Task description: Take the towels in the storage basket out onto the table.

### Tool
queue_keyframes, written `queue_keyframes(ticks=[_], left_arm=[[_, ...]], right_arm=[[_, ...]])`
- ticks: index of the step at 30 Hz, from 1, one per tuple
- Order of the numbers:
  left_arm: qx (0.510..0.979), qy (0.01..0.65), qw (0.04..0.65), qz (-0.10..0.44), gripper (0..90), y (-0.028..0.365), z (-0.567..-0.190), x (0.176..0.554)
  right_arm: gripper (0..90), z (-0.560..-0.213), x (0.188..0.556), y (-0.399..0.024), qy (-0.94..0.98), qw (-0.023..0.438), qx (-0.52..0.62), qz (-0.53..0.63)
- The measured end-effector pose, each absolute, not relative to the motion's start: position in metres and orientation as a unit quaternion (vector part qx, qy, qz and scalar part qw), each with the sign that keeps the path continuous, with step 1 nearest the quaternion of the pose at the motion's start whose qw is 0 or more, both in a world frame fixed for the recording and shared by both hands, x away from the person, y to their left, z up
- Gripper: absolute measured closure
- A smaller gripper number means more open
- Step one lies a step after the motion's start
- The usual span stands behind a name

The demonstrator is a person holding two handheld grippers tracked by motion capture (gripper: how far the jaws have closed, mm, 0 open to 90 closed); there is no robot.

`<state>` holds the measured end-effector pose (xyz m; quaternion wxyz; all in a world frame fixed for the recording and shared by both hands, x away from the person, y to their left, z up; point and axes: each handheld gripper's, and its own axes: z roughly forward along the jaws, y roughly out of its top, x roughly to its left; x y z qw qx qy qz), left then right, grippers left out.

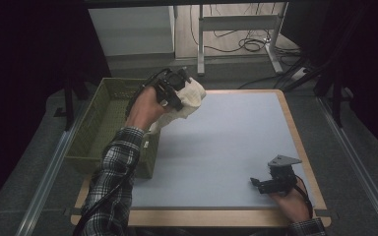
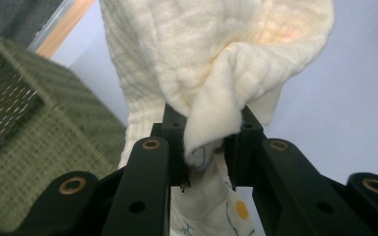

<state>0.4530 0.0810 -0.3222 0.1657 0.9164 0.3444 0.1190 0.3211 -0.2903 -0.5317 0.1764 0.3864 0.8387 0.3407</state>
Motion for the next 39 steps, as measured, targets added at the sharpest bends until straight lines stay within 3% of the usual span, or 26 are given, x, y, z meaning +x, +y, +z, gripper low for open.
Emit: queue_keyframes(ticks=[16, 39], left_arm=[[0.934, 0.306, 0.163, 0.089, 74.3, 0.02, -0.354, 0.464], [0.949, 0.276, 0.145, 0.037, 72.9, -0.036, -0.456, 0.469]], right_arm=[[3.1, -0.532, 0.321, -0.29, 0.839, 0.176, 0.386, 0.341], [3.1, -0.532, 0.321, -0.291, 0.839, 0.177, 0.385, 0.34]])
